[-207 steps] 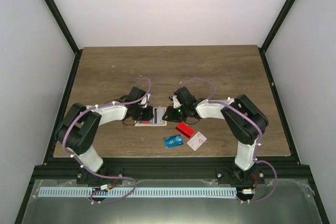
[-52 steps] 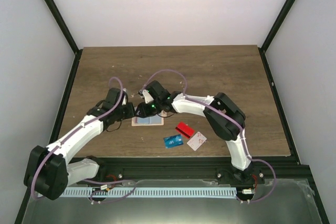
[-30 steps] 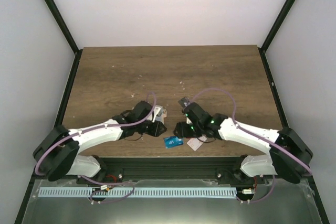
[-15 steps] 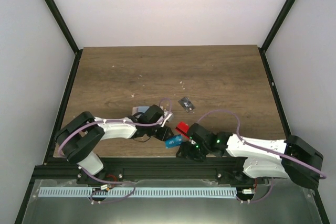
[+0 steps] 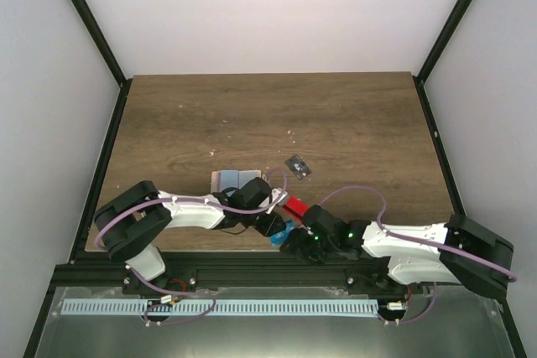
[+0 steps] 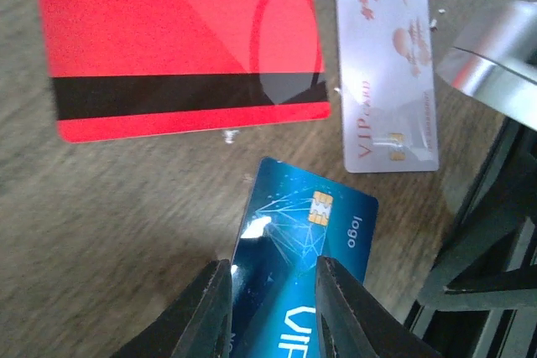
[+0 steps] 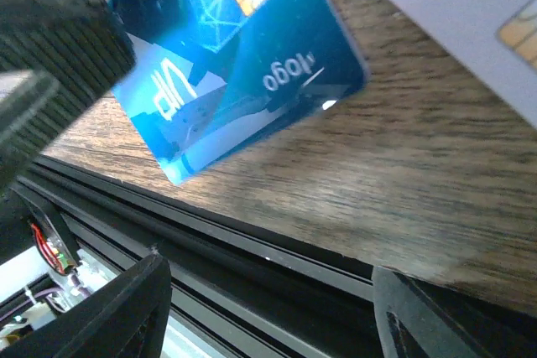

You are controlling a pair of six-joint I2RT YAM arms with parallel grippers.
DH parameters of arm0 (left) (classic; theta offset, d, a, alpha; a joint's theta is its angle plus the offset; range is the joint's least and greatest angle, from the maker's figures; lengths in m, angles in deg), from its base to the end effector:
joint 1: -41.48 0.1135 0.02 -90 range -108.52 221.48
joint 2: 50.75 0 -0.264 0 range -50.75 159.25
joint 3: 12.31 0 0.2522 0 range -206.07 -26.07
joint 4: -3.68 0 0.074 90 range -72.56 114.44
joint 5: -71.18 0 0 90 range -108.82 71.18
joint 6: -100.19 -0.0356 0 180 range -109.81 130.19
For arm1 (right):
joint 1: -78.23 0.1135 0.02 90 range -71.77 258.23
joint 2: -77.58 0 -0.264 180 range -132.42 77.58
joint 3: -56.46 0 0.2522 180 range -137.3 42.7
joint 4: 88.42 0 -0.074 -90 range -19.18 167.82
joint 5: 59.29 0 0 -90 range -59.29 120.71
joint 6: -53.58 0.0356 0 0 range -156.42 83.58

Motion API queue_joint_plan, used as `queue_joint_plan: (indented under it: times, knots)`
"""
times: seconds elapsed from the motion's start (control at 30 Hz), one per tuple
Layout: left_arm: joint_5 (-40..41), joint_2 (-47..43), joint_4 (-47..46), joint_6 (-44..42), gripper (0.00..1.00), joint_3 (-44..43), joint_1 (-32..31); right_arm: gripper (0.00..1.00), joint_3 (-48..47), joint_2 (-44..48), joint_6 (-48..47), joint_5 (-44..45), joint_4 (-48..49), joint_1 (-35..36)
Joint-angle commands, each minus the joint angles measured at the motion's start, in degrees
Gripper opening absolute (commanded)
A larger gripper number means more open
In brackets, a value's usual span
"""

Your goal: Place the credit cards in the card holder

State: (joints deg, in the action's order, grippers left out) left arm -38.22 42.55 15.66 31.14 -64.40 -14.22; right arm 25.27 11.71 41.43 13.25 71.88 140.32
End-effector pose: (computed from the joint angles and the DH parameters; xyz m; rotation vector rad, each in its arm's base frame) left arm 0.1533 -0.2457 0.1248 0.9509 2.5258 -0.9173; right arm 0.0759 0.1661 0.1232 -0.2556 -2.8895 -1.0268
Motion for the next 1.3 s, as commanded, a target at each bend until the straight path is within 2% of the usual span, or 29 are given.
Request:
queue_joint_plan:
  times: [0.0, 0.4, 0.83, 1.27]
  knots:
    - [0.0, 2.53, 2.22, -0.27, 0.3, 0.84, -2.57, 0.68, 2.16, -1.42, 4.45, 1.41, 7.75, 0.48]
    - [-2.52, 4.6, -3.35, 3.57, 0.27, 2.06, -5.9, 0.64, 6.16, 1.31, 8.9, 7.5, 11.62, 0.49]
    - [-5.94, 1.46, -7.28, 10.33, 0.24, 6.97, -6.74, 0.36, 10.13, 3.74, 12.3, 10.56, 14.57, 0.46]
    - [-6.48, -4.11, -8.93, 14.6, 0.24, 7.83, -5.23, 0.04, 6.88, 12.69, 7.44, 13.6, 5.98, -0.17]
